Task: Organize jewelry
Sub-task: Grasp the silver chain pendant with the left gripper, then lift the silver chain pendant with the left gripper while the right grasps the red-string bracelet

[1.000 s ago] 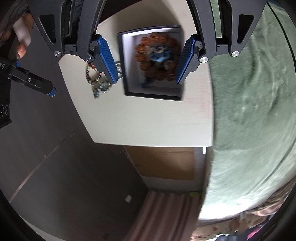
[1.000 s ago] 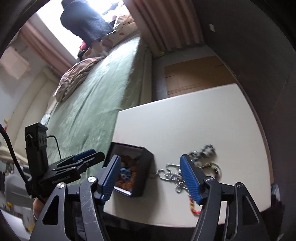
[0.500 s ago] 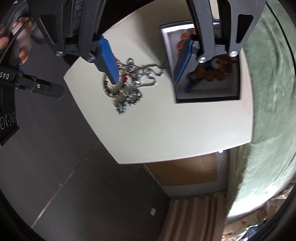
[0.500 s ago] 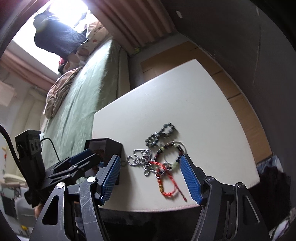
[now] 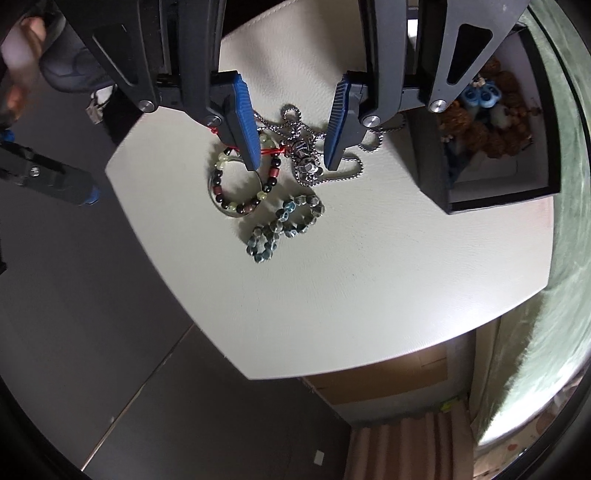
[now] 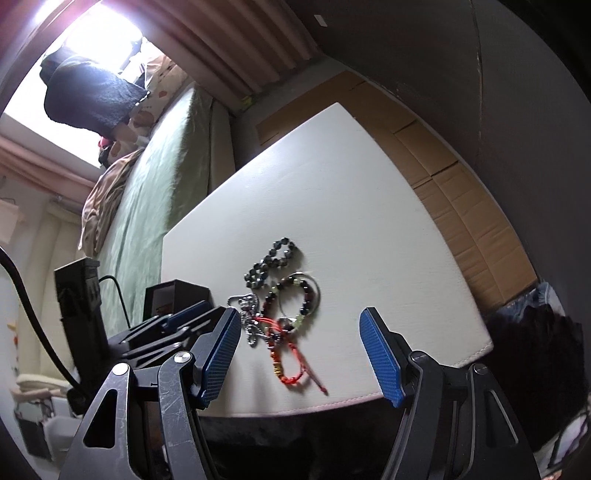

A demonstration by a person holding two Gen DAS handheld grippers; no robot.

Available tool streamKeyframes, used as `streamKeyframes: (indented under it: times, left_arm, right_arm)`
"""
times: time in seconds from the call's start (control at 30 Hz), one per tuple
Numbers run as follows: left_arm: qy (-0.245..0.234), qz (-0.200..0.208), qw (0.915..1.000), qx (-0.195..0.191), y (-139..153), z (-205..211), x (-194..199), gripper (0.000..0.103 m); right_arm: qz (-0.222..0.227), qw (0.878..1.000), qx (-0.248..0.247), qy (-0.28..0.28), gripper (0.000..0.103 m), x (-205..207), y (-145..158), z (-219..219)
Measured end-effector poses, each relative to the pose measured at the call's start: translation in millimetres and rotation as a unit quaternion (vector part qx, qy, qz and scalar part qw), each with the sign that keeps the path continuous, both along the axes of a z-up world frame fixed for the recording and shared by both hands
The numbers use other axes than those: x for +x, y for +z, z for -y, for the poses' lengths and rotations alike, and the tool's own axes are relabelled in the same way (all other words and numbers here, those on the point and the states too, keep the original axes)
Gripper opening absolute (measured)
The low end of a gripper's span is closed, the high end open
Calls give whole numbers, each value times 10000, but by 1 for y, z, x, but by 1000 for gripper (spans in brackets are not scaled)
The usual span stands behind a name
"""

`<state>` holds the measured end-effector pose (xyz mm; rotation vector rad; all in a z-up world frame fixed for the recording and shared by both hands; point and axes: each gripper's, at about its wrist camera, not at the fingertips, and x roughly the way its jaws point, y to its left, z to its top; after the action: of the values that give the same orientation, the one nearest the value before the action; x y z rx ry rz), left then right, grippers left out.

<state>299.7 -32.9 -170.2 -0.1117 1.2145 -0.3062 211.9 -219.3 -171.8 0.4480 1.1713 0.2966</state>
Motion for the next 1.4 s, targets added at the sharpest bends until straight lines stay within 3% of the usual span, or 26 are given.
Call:
streamKeyframes:
  times: [0.43, 0.6, 0.63, 0.67, 0.8, 0.93, 1.3, 1.4]
  left_arm:
    - [46, -181, 9964, 829, -34, 17, 17, 37]
    - [10, -82, 9964, 849, -34, 18, 14, 34]
    - [17, -50, 9959, 903, -34, 18, 14, 23]
    - [39, -31, 9959, 901, -33, 16, 13, 21]
    - [33, -142, 9991, 404, -29, 3, 7, 19]
    - [-15, 40, 9998, 192, -13, -5, -3, 19]
    - [164, 748, 9970, -109, 61, -43, -31, 18]
    - [230, 887, 9957, -103, 79, -51, -34, 17]
  right_arm:
    - [-37, 10000, 41, -6, 67, 1, -4, 19]
    - [-116, 9999, -8, 120, 67, 1, -9, 12]
    - [-147, 9997, -20, 179, 67, 1, -11, 8]
    - [-171, 9996, -21, 235, 67, 2, -12, 4]
    - [-281, 9983, -47, 508, 67, 1, -20, -12]
    - [-360, 9968, -162, 694, 64, 1, -29, -26]
    - [-692, 9887, -712, 1119, 30, 0, -55, -63]
    - [-771, 9861, -914, 1156, 29, 2, -62, -70]
